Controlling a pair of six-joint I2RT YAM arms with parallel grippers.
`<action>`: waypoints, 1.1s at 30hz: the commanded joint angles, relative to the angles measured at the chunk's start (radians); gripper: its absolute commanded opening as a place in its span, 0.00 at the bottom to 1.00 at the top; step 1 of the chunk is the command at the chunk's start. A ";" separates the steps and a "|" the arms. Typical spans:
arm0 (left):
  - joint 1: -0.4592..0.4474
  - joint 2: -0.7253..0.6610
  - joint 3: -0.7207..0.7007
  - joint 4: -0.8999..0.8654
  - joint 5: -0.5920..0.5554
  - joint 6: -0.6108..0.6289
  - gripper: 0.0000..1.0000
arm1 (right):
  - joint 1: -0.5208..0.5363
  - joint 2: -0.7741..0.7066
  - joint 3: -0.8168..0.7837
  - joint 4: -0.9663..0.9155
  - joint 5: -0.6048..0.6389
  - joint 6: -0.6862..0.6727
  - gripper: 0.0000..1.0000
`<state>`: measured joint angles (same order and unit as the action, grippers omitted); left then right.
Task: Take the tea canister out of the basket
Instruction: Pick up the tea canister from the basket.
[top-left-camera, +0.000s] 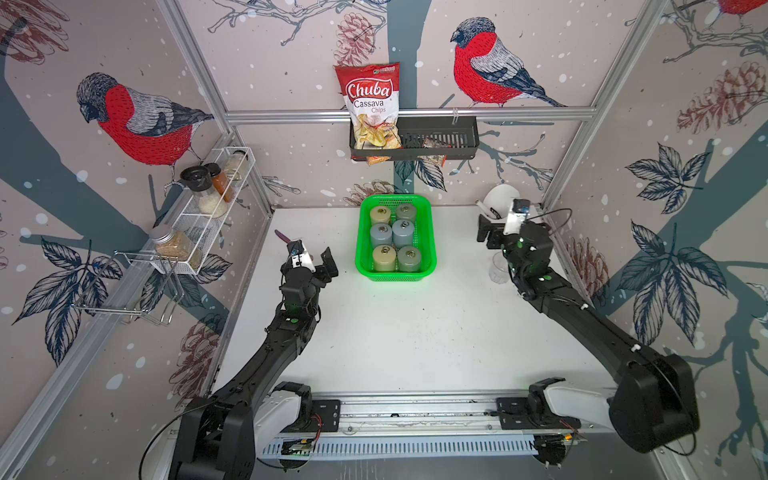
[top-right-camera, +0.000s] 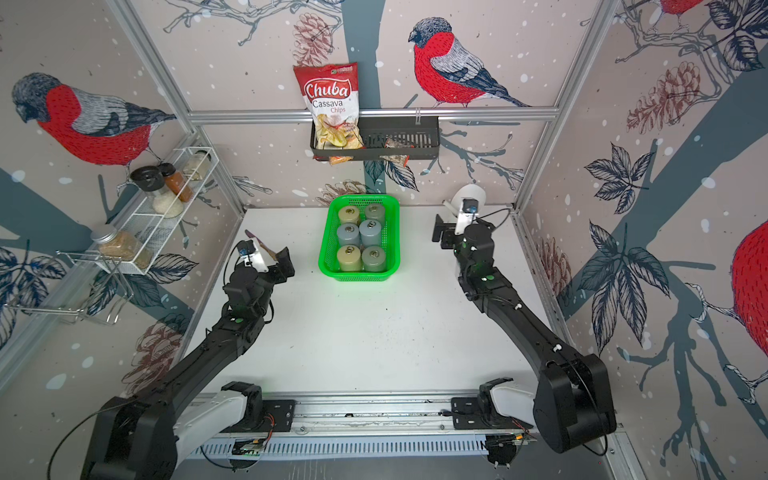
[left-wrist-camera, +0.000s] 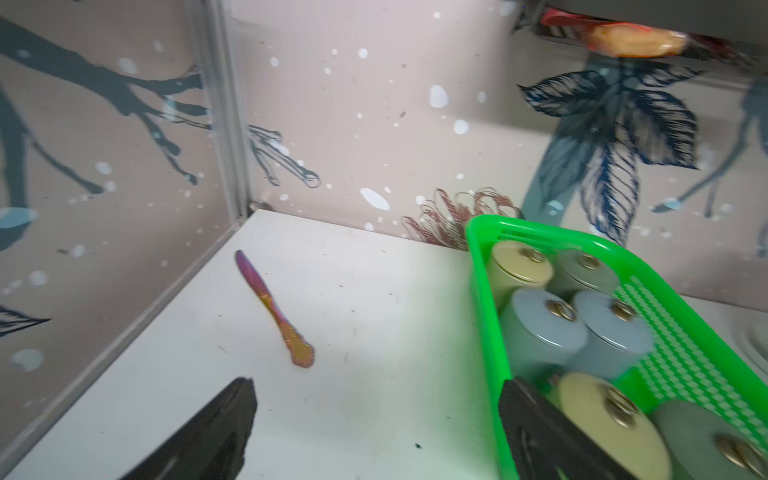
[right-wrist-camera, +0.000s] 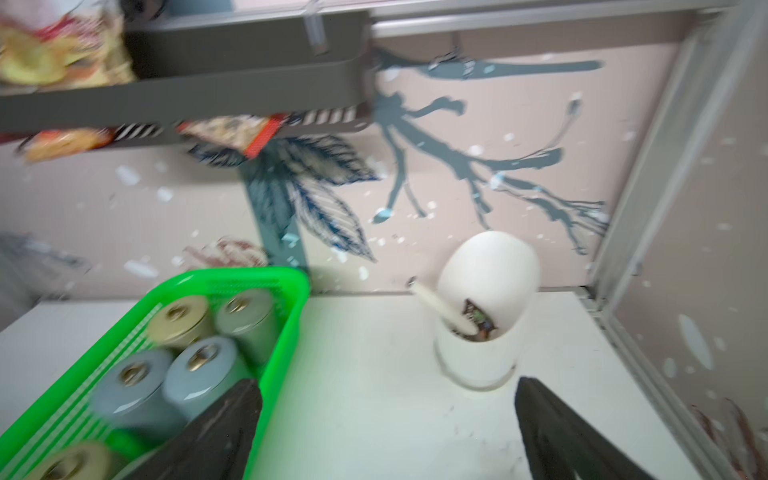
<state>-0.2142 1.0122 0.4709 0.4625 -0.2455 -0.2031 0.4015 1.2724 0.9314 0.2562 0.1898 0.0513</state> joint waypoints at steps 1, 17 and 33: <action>-0.035 -0.035 -0.004 -0.079 0.154 -0.073 0.96 | 0.093 0.077 0.141 -0.280 -0.066 -0.030 1.00; -0.088 -0.183 -0.039 -0.131 0.302 -0.100 0.96 | 0.312 0.754 0.885 -0.974 -0.154 -0.145 1.00; -0.095 -0.195 -0.023 -0.153 0.364 -0.088 0.95 | 0.314 0.896 0.960 -1.012 -0.190 -0.151 1.00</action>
<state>-0.3061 0.8124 0.4366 0.3035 0.0887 -0.2977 0.7204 2.1571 1.8858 -0.7341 0.0193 -0.0910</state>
